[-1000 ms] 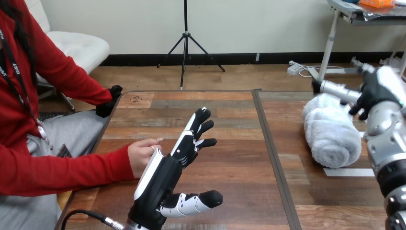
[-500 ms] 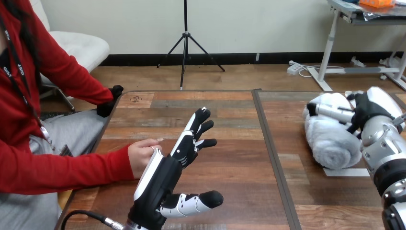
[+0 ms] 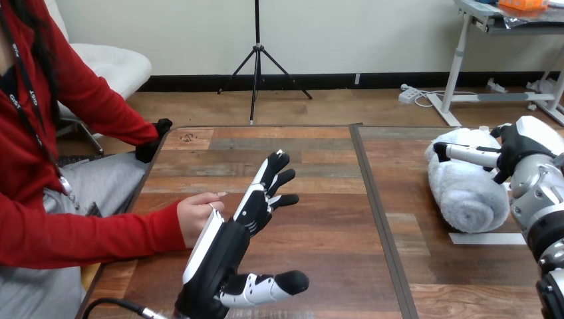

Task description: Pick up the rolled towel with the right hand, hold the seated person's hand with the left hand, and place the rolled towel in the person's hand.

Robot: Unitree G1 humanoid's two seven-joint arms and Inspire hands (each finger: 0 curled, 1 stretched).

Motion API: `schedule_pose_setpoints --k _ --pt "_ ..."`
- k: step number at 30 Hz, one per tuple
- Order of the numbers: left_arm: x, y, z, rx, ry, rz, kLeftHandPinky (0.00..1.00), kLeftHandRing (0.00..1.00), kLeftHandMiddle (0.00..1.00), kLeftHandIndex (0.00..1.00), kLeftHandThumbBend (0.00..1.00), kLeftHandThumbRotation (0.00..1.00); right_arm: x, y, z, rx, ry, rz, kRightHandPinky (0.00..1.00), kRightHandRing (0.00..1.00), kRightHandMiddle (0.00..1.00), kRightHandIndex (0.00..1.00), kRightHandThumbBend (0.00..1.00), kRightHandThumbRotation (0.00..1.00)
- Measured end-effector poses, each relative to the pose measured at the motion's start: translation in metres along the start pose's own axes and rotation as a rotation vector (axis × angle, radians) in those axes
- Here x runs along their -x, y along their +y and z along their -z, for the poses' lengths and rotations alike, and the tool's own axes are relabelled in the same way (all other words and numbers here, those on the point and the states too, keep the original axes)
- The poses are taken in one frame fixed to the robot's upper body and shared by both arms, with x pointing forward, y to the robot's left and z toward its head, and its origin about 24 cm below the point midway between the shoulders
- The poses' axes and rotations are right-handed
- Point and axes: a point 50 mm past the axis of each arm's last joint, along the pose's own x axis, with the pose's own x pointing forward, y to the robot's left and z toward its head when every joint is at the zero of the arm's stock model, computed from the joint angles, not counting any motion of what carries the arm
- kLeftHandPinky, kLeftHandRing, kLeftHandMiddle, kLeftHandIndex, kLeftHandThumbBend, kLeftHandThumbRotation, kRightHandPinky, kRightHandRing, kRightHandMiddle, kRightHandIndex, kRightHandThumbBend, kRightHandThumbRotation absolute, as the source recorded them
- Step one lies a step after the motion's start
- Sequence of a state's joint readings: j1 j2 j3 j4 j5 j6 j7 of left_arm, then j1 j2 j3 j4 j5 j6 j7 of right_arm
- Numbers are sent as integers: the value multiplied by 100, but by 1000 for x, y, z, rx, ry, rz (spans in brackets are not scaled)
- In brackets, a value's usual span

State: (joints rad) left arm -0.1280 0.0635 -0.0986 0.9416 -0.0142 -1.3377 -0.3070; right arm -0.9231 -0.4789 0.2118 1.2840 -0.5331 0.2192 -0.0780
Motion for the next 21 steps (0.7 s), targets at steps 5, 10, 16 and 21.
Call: schedule_pose_setpoints --k 5,10,16,21 --pt "3 0 0 -1 6 -3 83 94 100 100 100 69 0 3 2 68 1 -13 67 76 81 93 100 77" --pt "6 0 -1 -4 6 -3 83 95 100 100 100 69 1 8 3 105 7 -41 62 79 85 94 100 79" --pt "7 1 -3 -5 -3 -6 84 95 100 100 100 69 1 13 4 133 6 -56 59 80 85 95 100 78" --pt "7 2 -4 -4 -6 -14 83 94 100 100 100 70 2 16 4 142 7 -64 57 82 89 95 100 78"
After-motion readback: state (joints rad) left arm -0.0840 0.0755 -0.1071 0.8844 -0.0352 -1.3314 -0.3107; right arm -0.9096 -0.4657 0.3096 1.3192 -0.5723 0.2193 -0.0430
